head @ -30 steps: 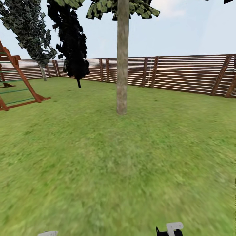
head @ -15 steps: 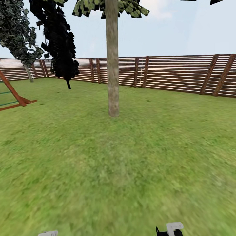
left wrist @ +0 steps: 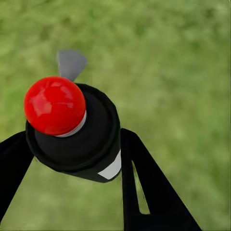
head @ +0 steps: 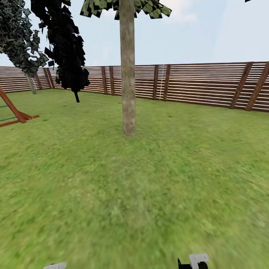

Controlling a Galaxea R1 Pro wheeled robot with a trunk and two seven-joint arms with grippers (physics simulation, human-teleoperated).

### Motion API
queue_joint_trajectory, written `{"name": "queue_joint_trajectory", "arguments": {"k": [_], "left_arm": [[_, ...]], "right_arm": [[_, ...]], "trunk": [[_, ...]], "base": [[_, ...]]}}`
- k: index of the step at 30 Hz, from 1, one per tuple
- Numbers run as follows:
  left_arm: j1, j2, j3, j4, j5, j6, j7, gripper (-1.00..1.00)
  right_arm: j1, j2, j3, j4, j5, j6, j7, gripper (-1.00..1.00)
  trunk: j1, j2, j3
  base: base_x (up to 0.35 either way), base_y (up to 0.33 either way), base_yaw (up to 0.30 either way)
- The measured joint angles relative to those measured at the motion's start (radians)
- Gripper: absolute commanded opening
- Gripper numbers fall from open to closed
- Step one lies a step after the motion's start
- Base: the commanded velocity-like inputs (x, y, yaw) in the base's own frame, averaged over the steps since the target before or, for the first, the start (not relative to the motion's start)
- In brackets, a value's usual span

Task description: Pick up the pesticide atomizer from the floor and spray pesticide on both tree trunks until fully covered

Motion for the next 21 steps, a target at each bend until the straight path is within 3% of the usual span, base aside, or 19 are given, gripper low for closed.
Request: {"name": "queue_joint_trajectory", "arguments": {"k": [14,21], "left_arm": [[0.0,0.001,0.001,0.0,0.001,0.0,0.0,-1.0],[0.0,0.001,0.0,0.0,0.001,0.0,0.0,-1.0]], "right_arm": [[0.0,-0.001,0.0,0.001,0.001,0.0,0.003,1.0],[0.0,-0.017,0.001,0.002,0.001,-0.001,0.003,1.0]], "trunk": [[0.0,0.0,0.0],[0.0,0.0,0.0]], "base": [[0.34,0.0,0.0],[0.34,0.0,0.0]]}}
